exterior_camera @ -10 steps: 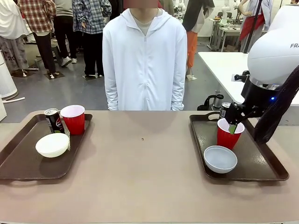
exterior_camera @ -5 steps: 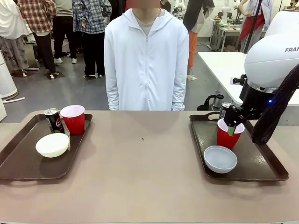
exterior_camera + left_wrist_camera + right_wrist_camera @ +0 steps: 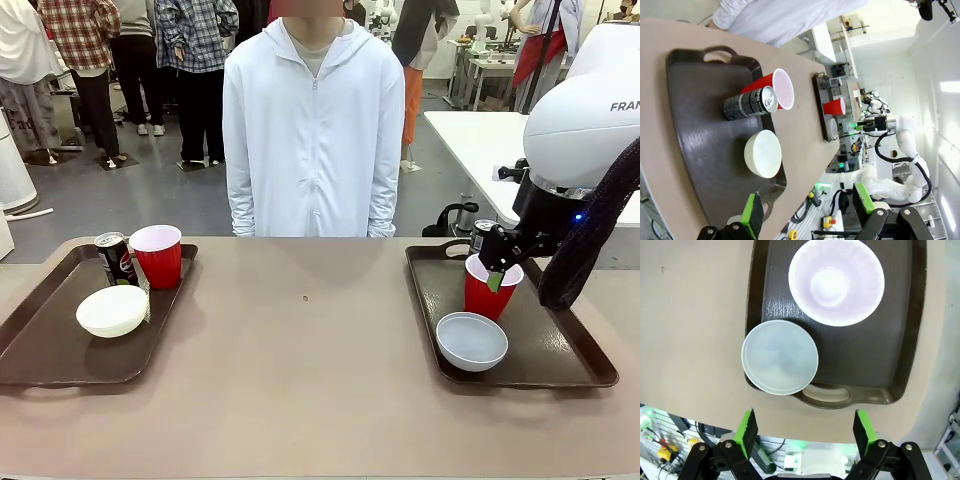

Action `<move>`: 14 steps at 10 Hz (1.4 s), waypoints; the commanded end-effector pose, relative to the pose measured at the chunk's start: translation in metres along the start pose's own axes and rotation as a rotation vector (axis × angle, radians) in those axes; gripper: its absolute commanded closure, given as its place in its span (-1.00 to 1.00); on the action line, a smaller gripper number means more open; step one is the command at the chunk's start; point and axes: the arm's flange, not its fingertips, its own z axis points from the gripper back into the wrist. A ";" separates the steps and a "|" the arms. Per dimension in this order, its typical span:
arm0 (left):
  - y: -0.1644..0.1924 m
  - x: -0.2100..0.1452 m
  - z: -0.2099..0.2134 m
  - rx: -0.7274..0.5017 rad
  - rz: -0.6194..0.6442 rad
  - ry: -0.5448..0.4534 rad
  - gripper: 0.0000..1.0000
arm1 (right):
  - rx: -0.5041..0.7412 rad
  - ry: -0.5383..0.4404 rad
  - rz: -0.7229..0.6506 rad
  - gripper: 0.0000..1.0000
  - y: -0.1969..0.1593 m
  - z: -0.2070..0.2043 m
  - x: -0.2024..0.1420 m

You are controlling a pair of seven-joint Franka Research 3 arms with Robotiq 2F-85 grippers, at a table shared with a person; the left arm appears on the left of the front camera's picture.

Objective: Prepare tableware on both trays.
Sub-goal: Pick up a Picnic Bowl from the table and place it on a Handle tray.

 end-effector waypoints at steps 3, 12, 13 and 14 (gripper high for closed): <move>-0.002 -0.002 0.000 0.008 0.001 -0.006 -0.90 | 0.480 -0.023 -0.043 -0.96 -0.108 0.046 -0.005; -0.002 -0.002 0.000 0.008 0.001 -0.006 -0.90 | 1.033 -0.169 0.019 -0.96 -0.314 0.038 -0.034; -0.002 -0.002 0.000 0.008 0.001 -0.006 -0.90 | 1.041 -0.164 -0.010 -0.96 -0.326 0.026 -0.041; -0.002 -0.002 0.000 0.008 0.001 -0.006 -0.90 | 1.042 -0.168 -0.055 -0.96 -0.334 0.018 -0.045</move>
